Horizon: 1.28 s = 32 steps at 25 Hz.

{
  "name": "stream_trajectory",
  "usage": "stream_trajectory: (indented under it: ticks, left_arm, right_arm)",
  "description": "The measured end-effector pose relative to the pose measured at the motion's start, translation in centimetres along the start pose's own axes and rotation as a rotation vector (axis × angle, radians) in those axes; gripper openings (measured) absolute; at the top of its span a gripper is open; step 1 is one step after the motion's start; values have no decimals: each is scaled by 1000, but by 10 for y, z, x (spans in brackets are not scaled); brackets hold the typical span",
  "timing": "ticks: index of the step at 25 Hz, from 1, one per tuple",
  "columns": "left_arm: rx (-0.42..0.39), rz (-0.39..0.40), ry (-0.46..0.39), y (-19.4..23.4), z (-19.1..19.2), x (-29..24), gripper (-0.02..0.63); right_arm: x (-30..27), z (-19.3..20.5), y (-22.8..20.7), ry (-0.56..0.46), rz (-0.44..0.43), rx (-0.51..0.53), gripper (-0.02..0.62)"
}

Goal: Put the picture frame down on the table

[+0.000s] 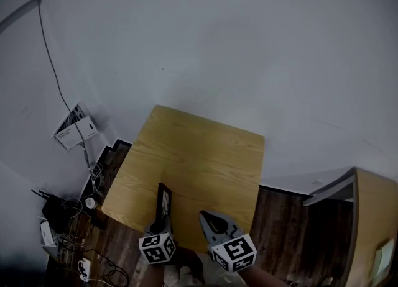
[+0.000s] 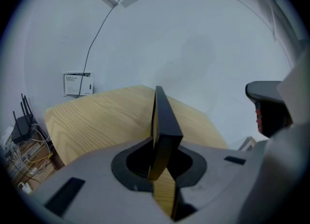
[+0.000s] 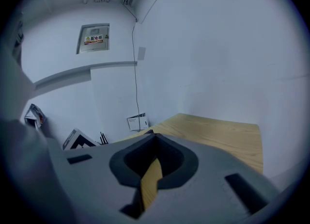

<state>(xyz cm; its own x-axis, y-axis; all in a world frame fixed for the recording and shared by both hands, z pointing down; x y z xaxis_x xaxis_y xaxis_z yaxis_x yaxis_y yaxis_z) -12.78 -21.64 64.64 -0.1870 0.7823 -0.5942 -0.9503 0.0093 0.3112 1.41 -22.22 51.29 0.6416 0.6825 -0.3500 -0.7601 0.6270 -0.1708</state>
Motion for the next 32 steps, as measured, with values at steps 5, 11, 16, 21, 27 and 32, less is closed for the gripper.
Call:
stream_trajectory:
  ticks: [5,11,16,21,27,32]
  left_arm:
    - [-2,6,-6,-3,-2,-7,41]
    - [-9,-1,-13,-5,-7,-12,41]
    - [-40,-51,-16,0,-6,-12,41]
    - [-49,-65,-7,6,-4,-9,58]
    - [-59,-107,11,15,2,-6,152]
    - [-58,-144,11,21,6,-1,207]
  right_arm:
    - [0,0,-2,1,5,-2,-2]
    - [-1,-2,-6,-5,6,-6,-2]
    - [-2,-1,-6,-4,-1,-8,-2]
    - [-4,-1,-3,-4,-12,-9,-2]
    - [-4,-1,-1,-5,-26,-8,-2]
    - [-3,0,2,-1,-36,-5,-2]
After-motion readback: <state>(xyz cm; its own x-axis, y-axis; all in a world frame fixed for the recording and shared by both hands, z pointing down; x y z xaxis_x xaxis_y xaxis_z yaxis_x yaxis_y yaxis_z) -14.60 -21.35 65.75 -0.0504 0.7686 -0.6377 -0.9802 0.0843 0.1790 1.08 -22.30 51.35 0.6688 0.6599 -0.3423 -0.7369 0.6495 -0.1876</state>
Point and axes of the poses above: the fingertips, and each gripper's own axes: x backward along the fingers, y to its left, z out of its underside, the point moved 3 cm from there along x, backward along the fingers, and after that the axes turned 1 degree about -z, right-handed, at the moved point
